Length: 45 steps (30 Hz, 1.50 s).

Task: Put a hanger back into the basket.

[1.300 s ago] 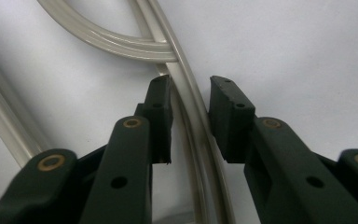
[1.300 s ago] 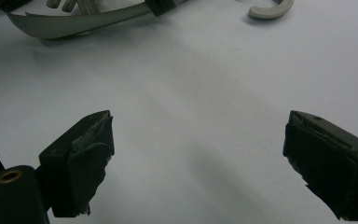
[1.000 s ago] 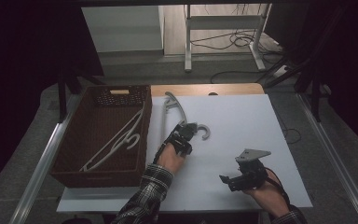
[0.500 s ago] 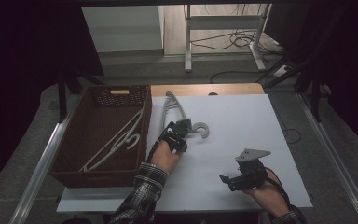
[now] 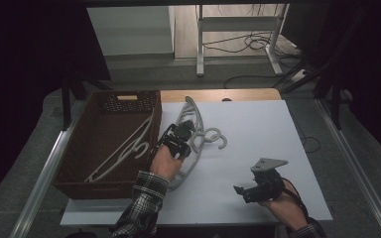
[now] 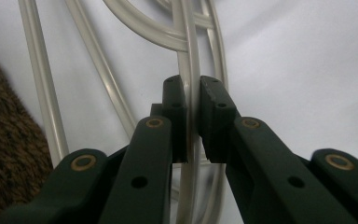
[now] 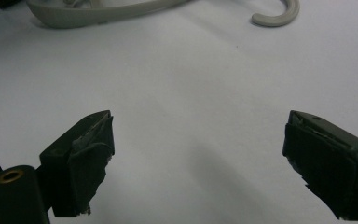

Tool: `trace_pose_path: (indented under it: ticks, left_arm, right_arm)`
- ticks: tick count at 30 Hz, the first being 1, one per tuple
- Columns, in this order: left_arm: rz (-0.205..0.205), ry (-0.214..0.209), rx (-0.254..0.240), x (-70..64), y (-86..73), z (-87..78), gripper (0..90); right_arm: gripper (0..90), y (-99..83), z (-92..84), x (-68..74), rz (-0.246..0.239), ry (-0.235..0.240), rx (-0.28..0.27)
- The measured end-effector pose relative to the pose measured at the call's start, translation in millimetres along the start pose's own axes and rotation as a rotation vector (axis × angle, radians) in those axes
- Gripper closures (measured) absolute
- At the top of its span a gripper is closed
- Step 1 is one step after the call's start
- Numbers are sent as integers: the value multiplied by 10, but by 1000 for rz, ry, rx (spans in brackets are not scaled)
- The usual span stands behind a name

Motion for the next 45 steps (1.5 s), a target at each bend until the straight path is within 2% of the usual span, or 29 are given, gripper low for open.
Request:
trace_pose_path:
  ticks: [3, 4, 5, 7, 8, 12, 23, 30, 35, 39, 45]
  left_arm:
    - [4, -27, -20, 0, 3, -28, 826]
    - [4, -44, -53, -13, 17, -68, 827]
    - [4, -44, -53, -13, 17, -68, 827]
    - [18, -61, -86, -30, 34, -173, 827]
    - [18, -61, -86, -30, 34, -173, 827]
    - [30, -104, -137, -99, 81, -325, 827]
    - [152, -156, -165, -203, 110, -690, 827]
    - [215, -153, -152, -96, 34, -953, 827]
    - [247, -186, -149, -10, -54, -1091, 826]
    - [278, -167, -146, 79, -136, -1185, 826]
    - [307, -163, -144, 233, -284, -1317, 826]
  right_arm:
    - [94, -1, -1, 1, -1, 0, 2]
    - [94, 0, 1, 0, -4, 0, 1]
    - [94, -2, 1, 2, -3, 1, 3]
    - [94, -2, 2, 2, -2, 1, 3]
    - [94, -2, 2, 2, -2, 1, 3]
    - [94, -1, 2, -1, -5, 0, 2]
    - [94, 0, -2, 4, 3, 2, 0]
    - [94, -5, 3, 2, -4, -1, 5]
    - [94, -4, 6, 4, -1, 1, 5]
    - [94, -6, 9, 6, -1, 3, 7]
    - [94, -12, 16, 9, -3, 3, 11]
Point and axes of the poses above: each handheld gripper's, and its own axes: z roughly forward along the jaws, y roughly out of its top, x roughly to its left, the point moved 9 cm from there along z, roughly forward along the jaws, and after that the axes turned 5 degrees about x, right-handed, at the moved point
